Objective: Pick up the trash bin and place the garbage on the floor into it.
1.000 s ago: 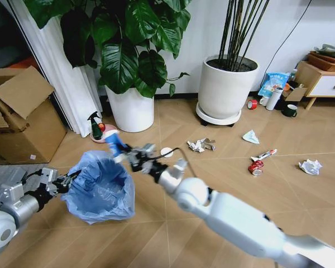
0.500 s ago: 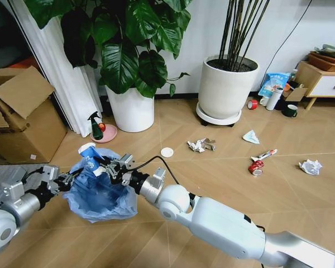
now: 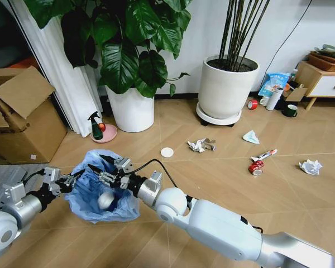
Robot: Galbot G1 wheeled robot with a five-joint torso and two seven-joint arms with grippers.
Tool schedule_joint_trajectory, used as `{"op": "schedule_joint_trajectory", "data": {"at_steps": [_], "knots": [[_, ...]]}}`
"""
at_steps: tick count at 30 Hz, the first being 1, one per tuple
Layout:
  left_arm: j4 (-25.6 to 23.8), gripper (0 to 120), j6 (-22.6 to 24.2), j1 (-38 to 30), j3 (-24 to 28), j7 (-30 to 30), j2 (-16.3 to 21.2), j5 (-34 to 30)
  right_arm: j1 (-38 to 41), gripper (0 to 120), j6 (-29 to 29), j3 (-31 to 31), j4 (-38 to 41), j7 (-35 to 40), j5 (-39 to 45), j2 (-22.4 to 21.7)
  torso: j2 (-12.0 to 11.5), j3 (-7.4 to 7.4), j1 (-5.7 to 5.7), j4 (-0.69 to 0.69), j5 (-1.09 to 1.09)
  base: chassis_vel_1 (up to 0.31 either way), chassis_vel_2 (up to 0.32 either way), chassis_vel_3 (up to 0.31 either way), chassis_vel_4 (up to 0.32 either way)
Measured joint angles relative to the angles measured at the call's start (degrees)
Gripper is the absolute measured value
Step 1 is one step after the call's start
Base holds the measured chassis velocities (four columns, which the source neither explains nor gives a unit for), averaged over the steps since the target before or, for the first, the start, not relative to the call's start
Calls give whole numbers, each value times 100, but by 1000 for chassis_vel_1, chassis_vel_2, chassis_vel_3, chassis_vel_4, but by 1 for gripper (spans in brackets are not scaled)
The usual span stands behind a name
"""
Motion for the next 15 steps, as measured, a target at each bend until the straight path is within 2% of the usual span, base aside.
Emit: {"op": "schedule_joint_trajectory", "data": {"at_steps": [2,3,6,9,11,12,13,14,15], "knots": [[0,0,42,36,0,-82,4,-86,-54,77,-52,181,113,118,37,-53,0,0,0,1,0,0,0,0,0],[0,0,42,36,0,-82,4,-86,-54,77,-52,181,113,118,37,-53,0,0,0,1,0,0,0,0,0],[54,0,76,42,-13,-149,-13,-91,-201,91,-152,603,243,275,166,-304,0,0,0,2,0,0,0,0,0],[63,0,90,30,-19,-171,-25,-91,-271,97,-191,786,279,307,210,-451,0,0,0,2,0,0,0,0,0],[72,0,100,-5,-20,-189,-37,-90,-380,99,-221,1008,320,335,234,-666,0,0,0,2,3,0,0,0,0],[71,0,103,-55,-26,-208,-78,-90,-681,100,-290,1444,410,431,236,-1068,0,0,0,0,2,0,0,0,0],[71,0,103,-55,-26,-208,-78,-90,-681,100,-290,1444,410,431,236,-1068,0,0,0,0,2,0,0,0,0],[62,0,118,-98,-27,-223,-125,-91,-1122,100,-363,1914,539,554,193,-1391,1,-1,0,1,2,0,0,0,0],[61,0,125,-137,-28,-232,-162,-90,-1474,100,-429,2240,602,619,128,-1570,1,0,0,-4,3,0,0,0,0]]}}
